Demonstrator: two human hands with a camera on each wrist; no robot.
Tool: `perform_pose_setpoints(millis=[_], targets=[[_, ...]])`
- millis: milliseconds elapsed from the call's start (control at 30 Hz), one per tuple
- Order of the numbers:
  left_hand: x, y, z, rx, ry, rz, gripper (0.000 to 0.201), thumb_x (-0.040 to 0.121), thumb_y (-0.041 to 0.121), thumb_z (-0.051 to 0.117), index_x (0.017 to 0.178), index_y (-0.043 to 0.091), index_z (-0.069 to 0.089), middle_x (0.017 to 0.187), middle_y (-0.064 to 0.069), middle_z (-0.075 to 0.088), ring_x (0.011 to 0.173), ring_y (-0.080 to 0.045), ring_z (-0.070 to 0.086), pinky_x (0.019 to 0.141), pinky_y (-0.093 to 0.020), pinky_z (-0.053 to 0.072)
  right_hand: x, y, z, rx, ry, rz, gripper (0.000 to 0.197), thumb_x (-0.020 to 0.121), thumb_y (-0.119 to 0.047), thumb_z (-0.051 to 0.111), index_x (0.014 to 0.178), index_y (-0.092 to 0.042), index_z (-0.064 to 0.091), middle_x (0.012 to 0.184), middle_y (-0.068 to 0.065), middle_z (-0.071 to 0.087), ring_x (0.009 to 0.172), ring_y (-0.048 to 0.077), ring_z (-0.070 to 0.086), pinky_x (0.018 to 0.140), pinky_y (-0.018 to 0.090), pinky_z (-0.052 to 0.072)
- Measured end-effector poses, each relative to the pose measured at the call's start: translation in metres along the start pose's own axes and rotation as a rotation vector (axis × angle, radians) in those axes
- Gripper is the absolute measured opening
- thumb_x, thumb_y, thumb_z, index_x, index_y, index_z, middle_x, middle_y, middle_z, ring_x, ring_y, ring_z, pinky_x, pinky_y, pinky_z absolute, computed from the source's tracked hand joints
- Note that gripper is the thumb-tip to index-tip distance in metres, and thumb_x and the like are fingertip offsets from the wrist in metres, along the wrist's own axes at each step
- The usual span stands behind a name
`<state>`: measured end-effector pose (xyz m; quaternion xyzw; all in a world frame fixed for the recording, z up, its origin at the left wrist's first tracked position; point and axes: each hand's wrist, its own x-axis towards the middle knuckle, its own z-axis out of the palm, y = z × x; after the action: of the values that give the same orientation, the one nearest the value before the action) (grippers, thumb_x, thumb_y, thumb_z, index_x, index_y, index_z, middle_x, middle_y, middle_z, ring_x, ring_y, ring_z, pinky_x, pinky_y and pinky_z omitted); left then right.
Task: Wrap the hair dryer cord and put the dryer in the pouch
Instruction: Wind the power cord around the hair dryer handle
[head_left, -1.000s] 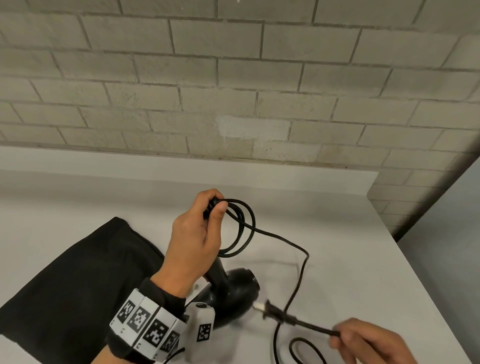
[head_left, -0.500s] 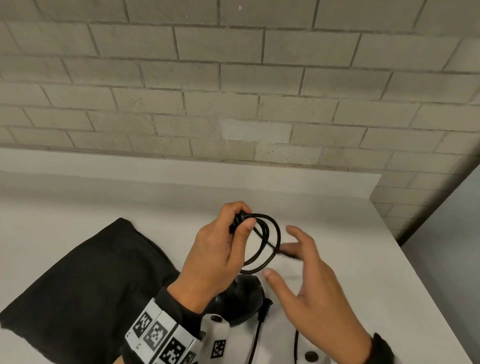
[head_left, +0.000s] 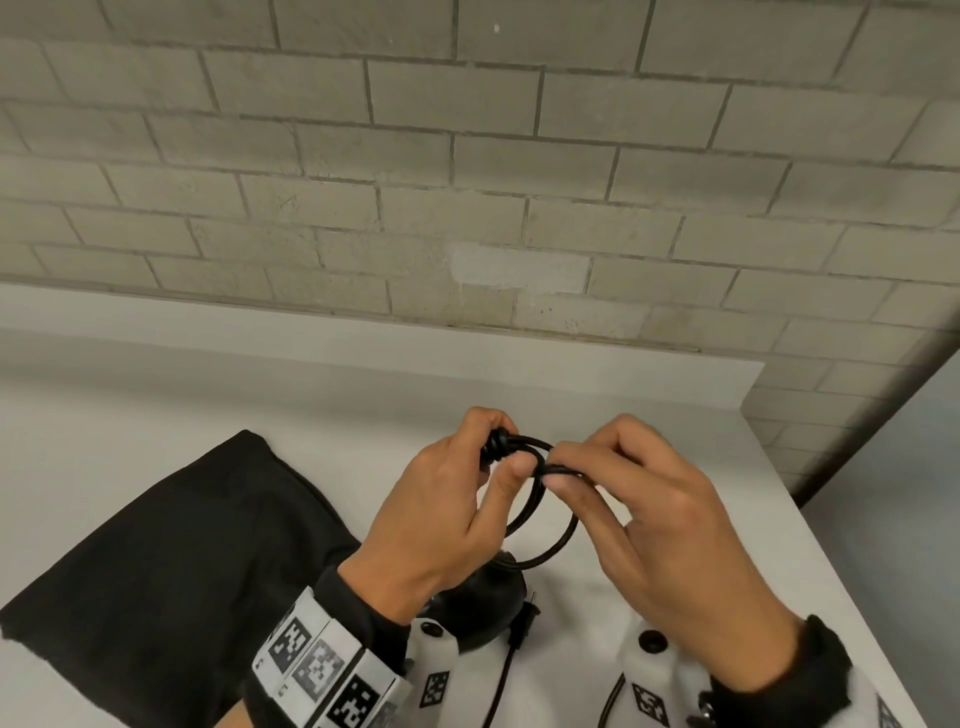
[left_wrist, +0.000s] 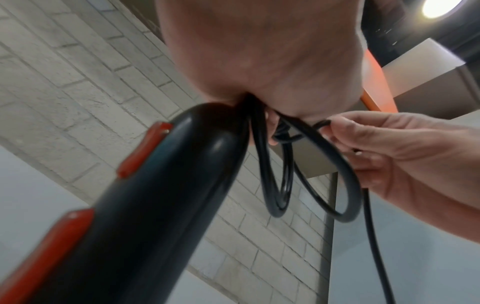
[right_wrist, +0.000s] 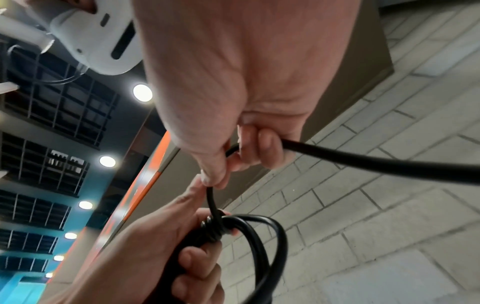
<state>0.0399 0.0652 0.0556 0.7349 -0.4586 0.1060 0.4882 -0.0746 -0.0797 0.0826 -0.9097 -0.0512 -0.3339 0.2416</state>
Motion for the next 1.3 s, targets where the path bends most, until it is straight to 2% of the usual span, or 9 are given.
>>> perform_pose_setpoints(millis=[133,433,533,667,767,867,933,1100,1300], targets=[[-0.002,0.004,0.002,-0.013,-0.027,0.065,0.042,0.093,0.051,0.051,0.108,0.012,0.054,0.065,0.024,0.041,0.052,0.010,0.044,0.052,-0.001,0.029,0.013,0.004,-0.003,0.215,-0.011,0.036,0.009,0.092,-0.019,0.066,0.099,-0.020,0.072,0.084,-0.008,0.053,0.067,0.001,0.053,0.063,0.010,0.041],[-0.008,0.004,0.011,-0.047,0.071,0.103,0.024,0.093,0.034,0.057,0.098,0.010,0.059,0.062,0.031,0.037,0.054,0.016,0.043,0.056,0.002,0.031,0.022,0.010,0.014,0.555,0.010,0.261,0.010,0.092,-0.025,0.065,0.095,-0.025,0.074,0.082,-0.006,0.066,0.065,0.024,0.055,0.066,0.033,0.052],[-0.009,0.005,0.012,-0.063,0.099,0.120,0.027,0.096,0.040,0.056,0.096,0.013,0.057,0.065,0.032,0.037,0.055,0.016,0.042,0.056,0.002,0.032,0.017,0.013,0.022,0.738,0.011,0.363,0.014,0.092,-0.021,0.062,0.096,-0.016,0.074,0.079,-0.008,0.071,0.076,0.011,0.065,0.075,0.027,0.055],[-0.011,0.005,0.014,-0.096,0.115,0.122,0.039,0.098,0.049,0.047,0.095,0.012,0.058,0.067,0.033,0.038,0.058,0.017,0.043,0.057,0.002,0.032,0.010,0.013,0.030,0.947,0.056,0.457,0.010,0.092,-0.015,0.061,0.098,-0.012,0.068,0.072,-0.001,0.064,0.070,0.012,0.062,0.067,0.020,0.052],[-0.013,0.003,0.017,-0.107,0.123,0.113,0.042,0.099,0.050,0.046,0.095,0.011,0.059,0.067,0.032,0.039,0.057,0.016,0.043,0.057,0.002,0.033,0.005,0.012,0.033,0.985,0.088,0.484,0.012,0.092,-0.015,0.060,0.091,-0.005,0.067,0.071,-0.001,0.066,0.066,0.008,0.061,0.062,0.017,0.050],[-0.015,0.001,0.018,-0.148,0.163,0.073,0.038,0.097,0.052,0.048,0.096,0.015,0.057,0.061,0.027,0.045,0.056,0.015,0.048,0.056,0.002,0.035,-0.001,0.014,0.035,0.971,0.098,0.442,0.030,0.092,-0.038,0.063,0.091,-0.009,0.071,0.081,0.000,0.072,0.067,0.004,0.060,0.060,0.016,0.047],[-0.015,-0.003,0.018,-0.169,0.191,0.037,0.028,0.095,0.053,0.053,0.099,0.026,0.054,0.065,0.022,0.057,0.055,0.009,0.054,0.055,-0.002,0.040,-0.008,0.019,0.036,0.981,0.066,0.382,0.042,0.081,-0.048,0.072,0.099,-0.010,0.070,0.093,0.002,0.075,0.079,0.006,0.066,0.070,0.016,0.051],[-0.017,-0.004,0.015,-0.185,0.178,0.026,0.017,0.093,0.062,0.048,0.100,0.046,0.047,0.073,0.021,0.063,0.051,0.000,0.056,0.051,-0.009,0.044,-0.012,0.025,0.038,0.883,-0.037,0.361,0.021,0.087,-0.004,0.070,0.104,-0.016,0.073,0.099,0.002,0.076,0.096,0.017,0.070,0.086,0.024,0.054],[-0.020,-0.005,0.016,-0.200,0.188,0.015,0.020,0.092,0.064,0.047,0.108,0.051,0.045,0.070,0.020,0.060,0.048,0.000,0.054,0.048,-0.011,0.043,-0.007,0.023,0.034,0.781,-0.066,0.323,0.024,0.090,-0.003,0.066,0.096,-0.025,0.076,0.091,-0.002,0.076,0.087,0.013,0.070,0.080,0.022,0.054]])
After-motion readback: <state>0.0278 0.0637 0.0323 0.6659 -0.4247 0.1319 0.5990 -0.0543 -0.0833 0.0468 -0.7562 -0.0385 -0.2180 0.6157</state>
